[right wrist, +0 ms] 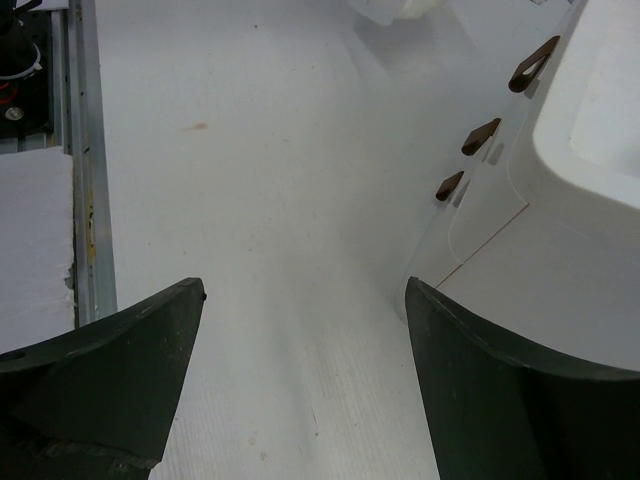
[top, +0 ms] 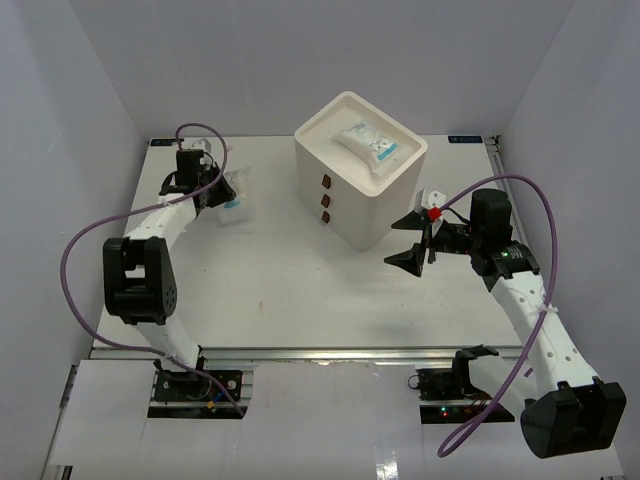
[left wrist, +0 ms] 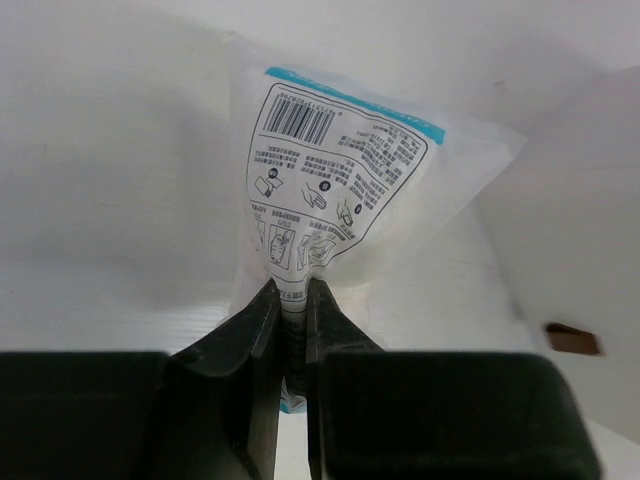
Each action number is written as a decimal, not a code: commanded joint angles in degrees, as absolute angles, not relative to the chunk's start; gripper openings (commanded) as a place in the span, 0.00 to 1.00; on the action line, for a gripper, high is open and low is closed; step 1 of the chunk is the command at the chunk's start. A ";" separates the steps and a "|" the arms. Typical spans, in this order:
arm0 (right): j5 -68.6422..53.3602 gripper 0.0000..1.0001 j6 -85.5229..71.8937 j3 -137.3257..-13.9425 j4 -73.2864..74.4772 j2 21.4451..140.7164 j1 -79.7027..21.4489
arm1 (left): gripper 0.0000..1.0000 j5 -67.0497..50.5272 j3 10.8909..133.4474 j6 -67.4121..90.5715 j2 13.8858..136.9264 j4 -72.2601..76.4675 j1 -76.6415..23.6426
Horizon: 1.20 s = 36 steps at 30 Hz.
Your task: Organize the makeup
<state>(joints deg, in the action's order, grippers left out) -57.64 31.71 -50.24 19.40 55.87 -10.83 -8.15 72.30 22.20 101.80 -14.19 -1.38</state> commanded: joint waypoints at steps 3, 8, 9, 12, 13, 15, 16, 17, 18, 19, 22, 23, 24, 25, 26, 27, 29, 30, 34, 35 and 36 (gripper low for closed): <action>-59.24 0.88 31.62 -49.70 17.67 55.44 -10.04 | 0.02 -18.70 68.75 27.79 81.93 -3.51 -5.84; -59.43 0.88 31.45 -49.44 17.54 55.81 -9.52 | 0.02 -19.29 71.99 28.65 80.38 -1.10 -13.32; -59.50 0.88 31.38 -49.31 17.41 55.81 -9.32 | 0.02 -19.42 73.77 29.25 81.44 -0.97 -14.97; -59.82 0.88 31.15 -49.08 17.17 55.86 -9.04 | 0.03 -19.44 80.10 29.71 84.82 -1.16 -18.78; -59.92 0.88 31.11 -49.00 17.10 55.90 -8.92 | 0.03 -19.17 82.06 29.75 86.34 -1.25 -19.75; -60.16 0.88 31.07 -48.83 16.96 55.98 -8.75 | 0.04 -18.31 85.56 29.92 89.91 -1.48 -21.63; -60.21 0.88 31.03 -48.78 16.96 56.07 -8.70 | 0.04 -17.93 87.10 29.97 92.00 -1.67 -22.58; -60.36 0.88 30.97 -48.78 16.91 56.07 -8.55 | 0.05 -16.91 89.59 29.66 93.43 -2.03 -23.24; -60.47 0.88 30.94 -48.76 16.86 56.09 -8.42 | 0.05 -16.04 91.80 29.40 94.88 -2.38 -23.87; -60.47 0.88 30.94 -48.71 16.81 56.14 -8.37 | 0.06 -15.51 93.33 29.24 96.34 -2.75 -24.39; -60.64 0.88 30.94 -48.60 16.79 56.21 -8.22 | 0.07 -14.32 97.98 29.18 101.25 -4.09 -25.84; -60.71 0.88 30.94 -48.57 16.75 56.20 -8.17 | 0.07 -14.03 99.81 29.08 102.77 -4.51 -26.22; -60.80 0.88 30.94 -48.52 16.72 56.25 -8.15 | 0.07 -13.78 101.24 28.86 104.50 -4.93 -26.64; -60.74 0.88 30.94 -48.52 16.78 56.25 -8.09 | 0.08 -13.08 103.52 28.62 105.76 -5.39 -27.06; -60.82 0.88 30.94 -48.52 16.70 56.25 -8.09 | 0.08 -12.93 104.70 28.40 107.74 -6.20 -27.57; -60.77 0.88 30.94 -48.52 16.70 56.34 -8.04 | 0.09 -12.65 106.92 28.07 108.93 -6.79 -27.96; -60.80 0.88 30.94 -48.52 16.70 56.43 -7.93 | 0.10 -12.05 110.68 27.71 111.19 -7.91 -28.44; -60.88 0.88 30.94 -48.52 16.70 56.43 -7.91 | 0.11 -11.83 111.65 27.69 112.01 -8.32 -28.66; -60.85 0.88 30.94 -48.52 16.70 56.51 -7.67 | 0.20 -10.87 113.68 28.02 114.07 -8.53 -29.06; -60.76 0.88 30.97 -48.52 16.70 56.55 -7.68 | 0.23 -10.78 113.91 28.19 114.35 -8.56 -29.09; -60.65 0.88 31.02 -48.51 16.70 56.61 -7.73 | 0.27 -10.72 114.07 28.30 114.53 -8.61 -29.09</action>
